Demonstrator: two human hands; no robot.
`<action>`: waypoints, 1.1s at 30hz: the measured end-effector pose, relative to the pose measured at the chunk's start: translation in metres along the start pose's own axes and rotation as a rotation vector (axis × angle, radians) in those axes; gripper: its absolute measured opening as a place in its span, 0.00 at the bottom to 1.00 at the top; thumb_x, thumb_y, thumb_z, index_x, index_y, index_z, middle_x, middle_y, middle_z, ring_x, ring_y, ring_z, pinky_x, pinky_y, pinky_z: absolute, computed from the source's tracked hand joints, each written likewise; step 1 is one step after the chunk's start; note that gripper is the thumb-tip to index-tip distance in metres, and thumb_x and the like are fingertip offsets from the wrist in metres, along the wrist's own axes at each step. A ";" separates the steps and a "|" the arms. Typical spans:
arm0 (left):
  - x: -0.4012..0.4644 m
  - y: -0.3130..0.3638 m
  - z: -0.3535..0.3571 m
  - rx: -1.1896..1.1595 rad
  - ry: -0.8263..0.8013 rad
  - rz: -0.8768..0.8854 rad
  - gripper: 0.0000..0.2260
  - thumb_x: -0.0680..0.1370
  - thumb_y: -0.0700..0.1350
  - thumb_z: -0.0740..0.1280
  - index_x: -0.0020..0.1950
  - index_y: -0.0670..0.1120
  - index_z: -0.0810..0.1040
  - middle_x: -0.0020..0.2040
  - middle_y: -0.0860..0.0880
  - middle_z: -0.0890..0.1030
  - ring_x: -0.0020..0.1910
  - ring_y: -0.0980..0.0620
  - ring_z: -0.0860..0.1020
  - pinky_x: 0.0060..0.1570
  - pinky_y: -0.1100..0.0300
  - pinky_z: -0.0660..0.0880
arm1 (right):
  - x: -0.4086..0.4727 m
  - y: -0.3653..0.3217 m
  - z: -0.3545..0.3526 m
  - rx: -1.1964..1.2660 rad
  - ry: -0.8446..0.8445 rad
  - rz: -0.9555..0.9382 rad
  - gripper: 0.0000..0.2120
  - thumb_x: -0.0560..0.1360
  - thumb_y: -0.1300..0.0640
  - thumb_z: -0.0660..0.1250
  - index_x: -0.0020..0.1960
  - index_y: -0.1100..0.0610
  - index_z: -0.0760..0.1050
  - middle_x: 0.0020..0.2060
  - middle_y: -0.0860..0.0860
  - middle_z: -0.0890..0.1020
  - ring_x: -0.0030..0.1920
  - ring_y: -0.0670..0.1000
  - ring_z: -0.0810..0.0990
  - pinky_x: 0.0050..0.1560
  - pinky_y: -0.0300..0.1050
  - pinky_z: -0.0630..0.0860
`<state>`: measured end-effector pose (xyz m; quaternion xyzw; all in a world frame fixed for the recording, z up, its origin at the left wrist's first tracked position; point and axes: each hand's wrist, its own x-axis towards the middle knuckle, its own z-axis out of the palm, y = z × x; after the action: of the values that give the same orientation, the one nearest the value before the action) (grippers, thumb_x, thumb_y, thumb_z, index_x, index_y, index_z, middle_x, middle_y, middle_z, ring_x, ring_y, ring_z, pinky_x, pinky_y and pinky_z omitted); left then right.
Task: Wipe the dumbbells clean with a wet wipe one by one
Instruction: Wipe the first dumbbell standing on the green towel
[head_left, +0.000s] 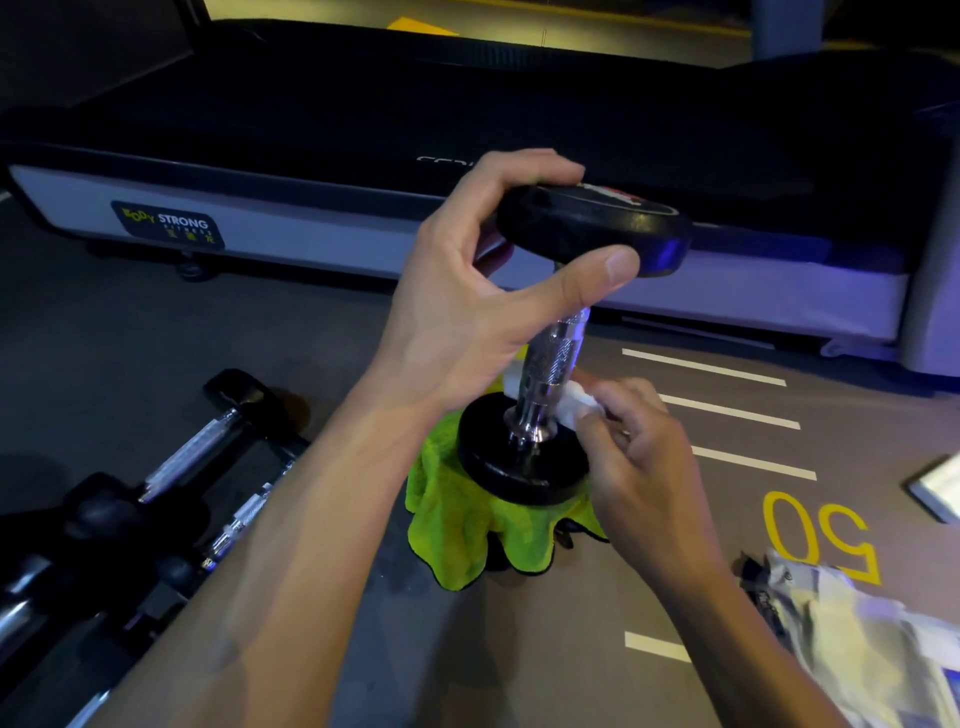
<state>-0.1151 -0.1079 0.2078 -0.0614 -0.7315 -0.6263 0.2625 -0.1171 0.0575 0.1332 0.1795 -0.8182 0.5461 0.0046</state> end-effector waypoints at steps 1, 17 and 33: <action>0.000 0.000 0.000 -0.001 0.002 -0.004 0.21 0.72 0.46 0.80 0.62 0.50 0.78 0.66 0.55 0.78 0.63 0.52 0.80 0.68 0.43 0.75 | 0.004 -0.001 -0.002 -0.018 0.019 -0.003 0.14 0.83 0.61 0.63 0.58 0.46 0.82 0.46 0.46 0.81 0.47 0.44 0.80 0.47 0.45 0.75; 0.000 -0.002 -0.003 0.011 0.016 0.006 0.21 0.73 0.47 0.80 0.63 0.48 0.78 0.61 0.59 0.80 0.62 0.51 0.80 0.68 0.42 0.74 | 0.026 -0.008 -0.023 0.382 -0.231 0.256 0.10 0.79 0.68 0.60 0.47 0.58 0.79 0.41 0.50 0.85 0.40 0.44 0.80 0.48 0.44 0.72; 0.001 -0.007 0.006 0.057 0.084 0.030 0.23 0.70 0.50 0.81 0.61 0.50 0.79 0.62 0.47 0.81 0.61 0.47 0.81 0.64 0.43 0.76 | 0.011 0.010 0.004 0.477 -0.322 0.045 0.15 0.85 0.57 0.57 0.67 0.55 0.76 0.61 0.57 0.83 0.65 0.62 0.80 0.68 0.67 0.72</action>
<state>-0.1201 -0.1039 0.2017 -0.0385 -0.7364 -0.6034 0.3037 -0.1293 0.0543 0.1251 0.2417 -0.6607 0.6875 -0.1800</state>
